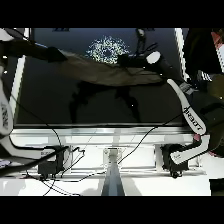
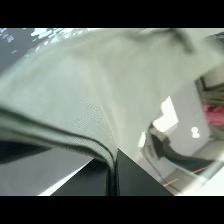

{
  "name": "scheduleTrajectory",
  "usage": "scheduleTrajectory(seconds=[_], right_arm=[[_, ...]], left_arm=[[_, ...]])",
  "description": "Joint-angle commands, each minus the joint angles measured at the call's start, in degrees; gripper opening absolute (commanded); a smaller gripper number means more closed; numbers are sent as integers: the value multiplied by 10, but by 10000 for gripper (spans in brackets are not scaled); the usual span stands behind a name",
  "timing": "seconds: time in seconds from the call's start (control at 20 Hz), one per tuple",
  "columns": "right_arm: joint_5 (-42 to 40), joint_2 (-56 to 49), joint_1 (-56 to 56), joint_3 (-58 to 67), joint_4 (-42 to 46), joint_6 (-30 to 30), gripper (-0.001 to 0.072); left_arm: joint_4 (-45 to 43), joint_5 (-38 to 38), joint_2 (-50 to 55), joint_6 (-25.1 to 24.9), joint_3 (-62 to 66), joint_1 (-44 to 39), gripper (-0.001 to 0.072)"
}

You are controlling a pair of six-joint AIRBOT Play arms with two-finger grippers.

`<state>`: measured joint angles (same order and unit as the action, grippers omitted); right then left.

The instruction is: Fold the clothes and pants, and hang the long-sleeved shirts on hangers.

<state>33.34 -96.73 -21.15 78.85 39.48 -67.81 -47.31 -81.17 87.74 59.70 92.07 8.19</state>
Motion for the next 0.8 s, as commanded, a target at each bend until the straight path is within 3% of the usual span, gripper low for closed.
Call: scheduleTrajectory(seconds=[0.0,0.2,0.45,0.6,0.75], right_arm=[[17,-32,-67,24,-2,-28,11],[45,-73,-150,63,-10,-86,11],[87,-75,-222,94,-15,-86,12],[83,-74,-210,108,4,-86,12],[119,-67,-152,128,80,-86,12]], left_arm=[[-2,-54,-100,5,4,1,15],[-3,-46,-163,3,4,11,15],[-2,-44,-162,3,3,26,15],[47,-43,-142,4,3,11,15],[130,-35,-104,4,3,-23,15]])
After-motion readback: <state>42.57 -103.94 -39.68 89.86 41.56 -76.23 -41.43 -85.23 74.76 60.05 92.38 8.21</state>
